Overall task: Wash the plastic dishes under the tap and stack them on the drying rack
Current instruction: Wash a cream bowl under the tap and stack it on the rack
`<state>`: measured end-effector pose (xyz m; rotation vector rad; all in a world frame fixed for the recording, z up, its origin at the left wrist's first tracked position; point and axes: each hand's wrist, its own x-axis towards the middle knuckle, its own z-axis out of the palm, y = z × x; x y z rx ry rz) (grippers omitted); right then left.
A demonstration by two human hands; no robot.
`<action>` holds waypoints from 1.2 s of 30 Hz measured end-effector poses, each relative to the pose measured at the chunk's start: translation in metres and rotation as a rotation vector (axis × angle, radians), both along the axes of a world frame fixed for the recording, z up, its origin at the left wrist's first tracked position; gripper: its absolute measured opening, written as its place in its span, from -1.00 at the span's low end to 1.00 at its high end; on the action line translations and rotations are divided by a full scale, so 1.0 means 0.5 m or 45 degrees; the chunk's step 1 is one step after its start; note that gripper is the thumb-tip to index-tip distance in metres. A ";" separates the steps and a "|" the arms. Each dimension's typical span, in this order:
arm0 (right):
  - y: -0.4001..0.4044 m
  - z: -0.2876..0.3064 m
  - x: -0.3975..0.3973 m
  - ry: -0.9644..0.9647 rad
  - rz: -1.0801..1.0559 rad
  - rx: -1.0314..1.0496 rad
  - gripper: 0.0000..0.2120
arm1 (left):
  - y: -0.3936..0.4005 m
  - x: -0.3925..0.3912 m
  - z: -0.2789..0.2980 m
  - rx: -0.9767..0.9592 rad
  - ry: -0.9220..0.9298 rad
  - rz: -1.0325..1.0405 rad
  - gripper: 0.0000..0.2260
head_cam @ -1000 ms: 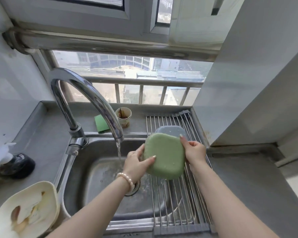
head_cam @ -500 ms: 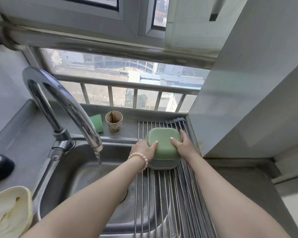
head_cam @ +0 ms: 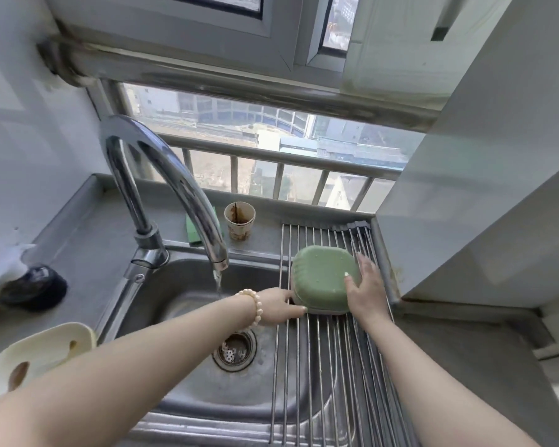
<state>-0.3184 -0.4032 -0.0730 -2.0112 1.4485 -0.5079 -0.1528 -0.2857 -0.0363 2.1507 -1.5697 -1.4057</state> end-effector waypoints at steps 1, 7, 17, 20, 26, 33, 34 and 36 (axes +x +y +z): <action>0.024 0.006 0.003 0.001 -0.004 -0.110 -0.55 | 0.024 0.011 0.005 0.046 -0.034 -0.048 -0.47; 0.223 0.019 0.072 -0.036 0.235 -0.450 -0.78 | 0.188 0.102 0.035 0.127 -0.105 -0.115 -0.57; 0.499 -0.017 0.333 0.306 0.717 0.234 -0.77 | 0.446 0.346 0.054 0.104 -0.157 0.332 -0.73; 0.548 -0.025 0.388 0.362 0.720 0.352 -0.68 | 0.515 0.388 0.039 0.048 -0.266 0.401 -0.74; 0.607 -0.037 0.461 0.346 0.586 0.537 -0.61 | 0.608 0.423 0.005 0.107 -0.352 0.490 -0.67; 0.624 -0.042 0.485 0.365 0.542 0.657 -0.83 | 0.649 0.431 -0.038 0.110 -0.489 0.544 -0.78; 0.624 -0.036 0.487 0.344 0.560 0.682 -0.76 | 0.648 0.430 -0.043 0.083 -0.513 0.567 -0.78; 0.621 -0.014 0.485 0.294 0.593 0.713 -0.67 | 0.643 0.423 -0.046 0.011 -0.539 0.624 -0.73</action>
